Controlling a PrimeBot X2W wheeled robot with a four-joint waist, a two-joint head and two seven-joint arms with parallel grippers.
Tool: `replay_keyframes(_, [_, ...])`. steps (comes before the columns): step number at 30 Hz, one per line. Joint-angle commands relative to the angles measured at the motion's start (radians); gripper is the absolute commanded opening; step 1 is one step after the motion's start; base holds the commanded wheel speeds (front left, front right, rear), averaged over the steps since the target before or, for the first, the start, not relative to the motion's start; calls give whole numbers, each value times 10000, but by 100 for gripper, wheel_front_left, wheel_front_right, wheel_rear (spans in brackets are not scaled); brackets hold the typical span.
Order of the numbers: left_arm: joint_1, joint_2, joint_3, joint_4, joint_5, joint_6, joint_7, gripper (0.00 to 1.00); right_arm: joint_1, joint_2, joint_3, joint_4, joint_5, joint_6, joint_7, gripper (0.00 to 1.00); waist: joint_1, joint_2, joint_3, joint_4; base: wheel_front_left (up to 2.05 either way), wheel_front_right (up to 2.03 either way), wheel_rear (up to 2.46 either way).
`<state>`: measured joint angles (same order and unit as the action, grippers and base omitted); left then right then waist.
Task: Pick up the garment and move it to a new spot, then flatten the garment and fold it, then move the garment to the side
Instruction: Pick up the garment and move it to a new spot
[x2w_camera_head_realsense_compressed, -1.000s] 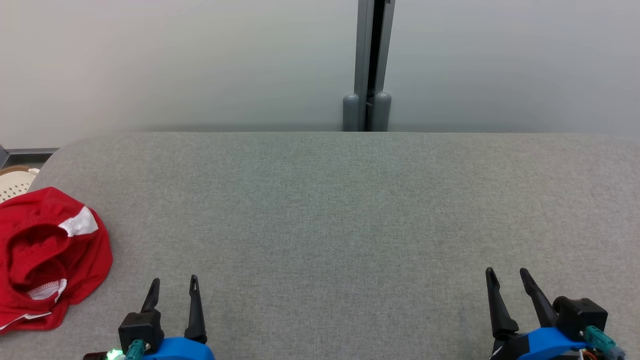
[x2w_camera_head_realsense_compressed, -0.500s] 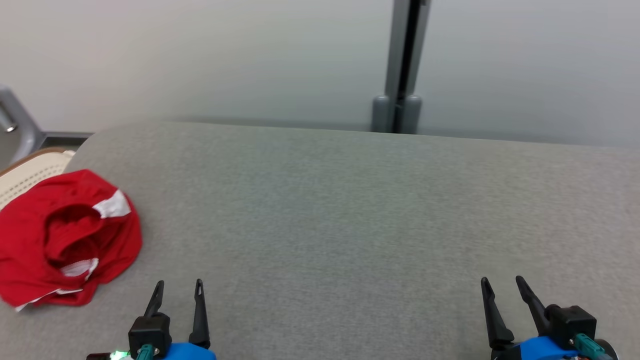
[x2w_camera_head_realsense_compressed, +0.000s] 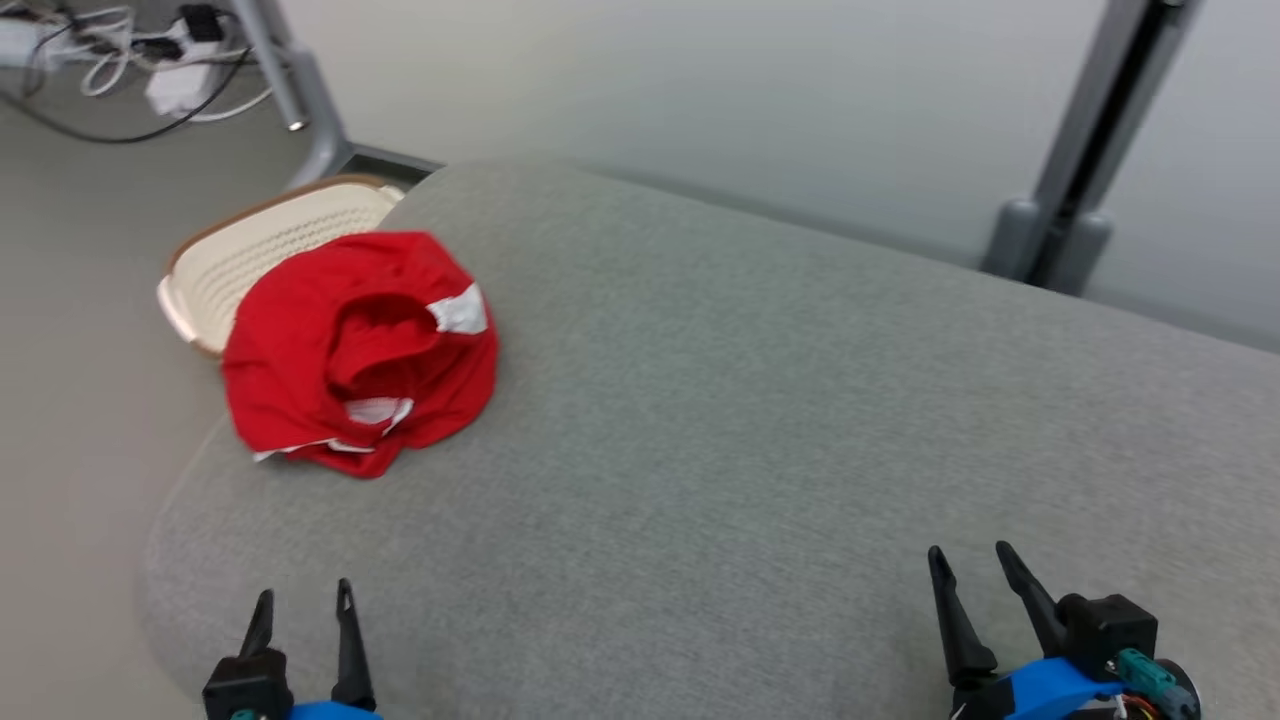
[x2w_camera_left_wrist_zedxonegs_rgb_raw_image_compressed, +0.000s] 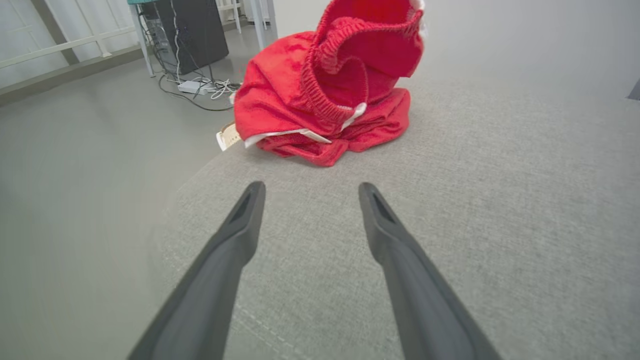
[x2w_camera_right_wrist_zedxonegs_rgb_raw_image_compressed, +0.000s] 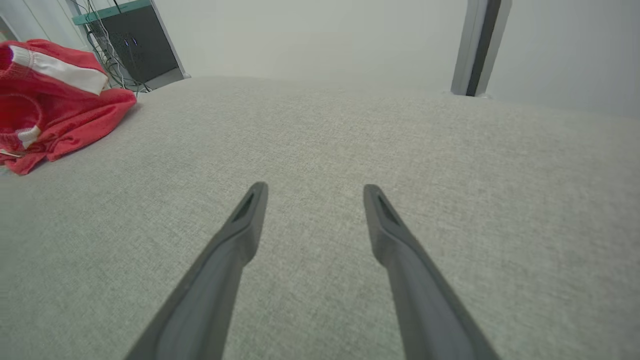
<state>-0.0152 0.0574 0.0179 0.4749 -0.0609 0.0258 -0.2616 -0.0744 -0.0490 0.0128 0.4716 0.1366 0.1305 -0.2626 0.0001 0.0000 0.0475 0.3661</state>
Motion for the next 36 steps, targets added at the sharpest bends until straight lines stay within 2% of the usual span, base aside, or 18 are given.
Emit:
replay_keyframes(1, [97, 17, 86, -16, -27, 0, -50, 100, -156, -32, 31, 38, 10, 4, -35, 100, -1, 0, 400, 510, 0, 0, 0])
replay_keyframes(6, [215, -4, 461, -52, -86, -38, -50, 100, -273, -37, 245, 102, 67, 3, -35, 100, -1, 0, 453, 848, 0, 0, 0])
replay_keyframes(12, [-257, -26, 713, -56, -147, -91, -52, 100, -260, -35, 202, 67, -164, 3, -35, 100, -1, 0, 710, 780, 0, 0, 0])
replay_keyframes(15, [-694, 26, 824, -30, -221, -466, -51, 100, -365, -35, 109, 33, -323, 3, -35, 100, -1, 0, 999, 614, 0, 0, 0])
replay_keyframes(20, [-2080, 533, 1090, 148, -263, -995, -52, 100, -667, -68, 46, -39, -602, 4, -34, 100, -1, 0, 1662, 231, 0, 0, 0])
replay_keyframes(27, [-4308, 1700, 1044, 704, -108, -1403, -51, 100, -1087, -280, 172, 69, -678, 0, -9, 100, -1, 0, 2494, -384, 0, 0, 0])
replay_keyframes(32, [-5872, 2376, 753, 1703, -306, -1526, -43, 100, -1219, -379, 137, 217, -648, -9, 51, 100, -1, 0, 2991, -786, 0, 0, 0])
replay_keyframes(36, [-6908, 2677, 460, 3033, -673, -1583, 109, 100, -1275, -489, 150, 387, -628, -20, 71, 100, -1, 0, 3342, -1079, 0, 0, 0])
